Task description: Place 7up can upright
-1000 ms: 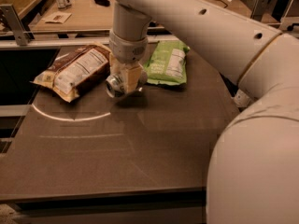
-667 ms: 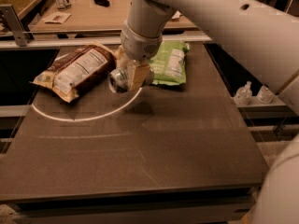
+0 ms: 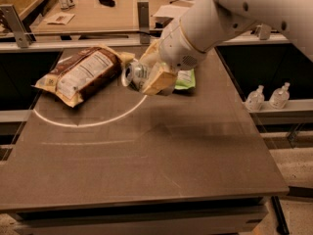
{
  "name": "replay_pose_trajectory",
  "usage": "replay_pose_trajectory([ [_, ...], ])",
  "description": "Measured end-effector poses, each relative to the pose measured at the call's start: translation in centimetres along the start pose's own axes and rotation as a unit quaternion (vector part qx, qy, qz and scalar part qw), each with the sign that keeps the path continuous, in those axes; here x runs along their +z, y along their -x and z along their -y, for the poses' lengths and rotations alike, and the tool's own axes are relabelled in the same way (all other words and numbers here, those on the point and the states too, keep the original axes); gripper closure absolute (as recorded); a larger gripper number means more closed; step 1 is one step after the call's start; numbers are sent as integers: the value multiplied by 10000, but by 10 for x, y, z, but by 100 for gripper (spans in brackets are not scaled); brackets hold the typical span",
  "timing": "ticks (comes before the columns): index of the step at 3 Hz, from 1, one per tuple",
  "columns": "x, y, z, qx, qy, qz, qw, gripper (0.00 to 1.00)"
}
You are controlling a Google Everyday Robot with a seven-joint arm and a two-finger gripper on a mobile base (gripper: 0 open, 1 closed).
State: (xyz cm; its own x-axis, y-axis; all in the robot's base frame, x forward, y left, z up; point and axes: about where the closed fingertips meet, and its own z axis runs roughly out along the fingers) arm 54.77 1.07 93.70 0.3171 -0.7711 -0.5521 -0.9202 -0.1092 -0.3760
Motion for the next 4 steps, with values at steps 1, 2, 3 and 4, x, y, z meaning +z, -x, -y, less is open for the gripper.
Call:
replay_pose_trajectory([
  [1, 2, -3, -8, 365, -543, 832, 9944, 100],
  [2, 0, -1, -3, 595, -1103, 1754, 9765, 100],
  [3, -4, 9, 3, 779, -1373, 2527, 9546, 100],
  [4, -8, 13, 4, 1061, -1360, 2921, 9407, 100],
])
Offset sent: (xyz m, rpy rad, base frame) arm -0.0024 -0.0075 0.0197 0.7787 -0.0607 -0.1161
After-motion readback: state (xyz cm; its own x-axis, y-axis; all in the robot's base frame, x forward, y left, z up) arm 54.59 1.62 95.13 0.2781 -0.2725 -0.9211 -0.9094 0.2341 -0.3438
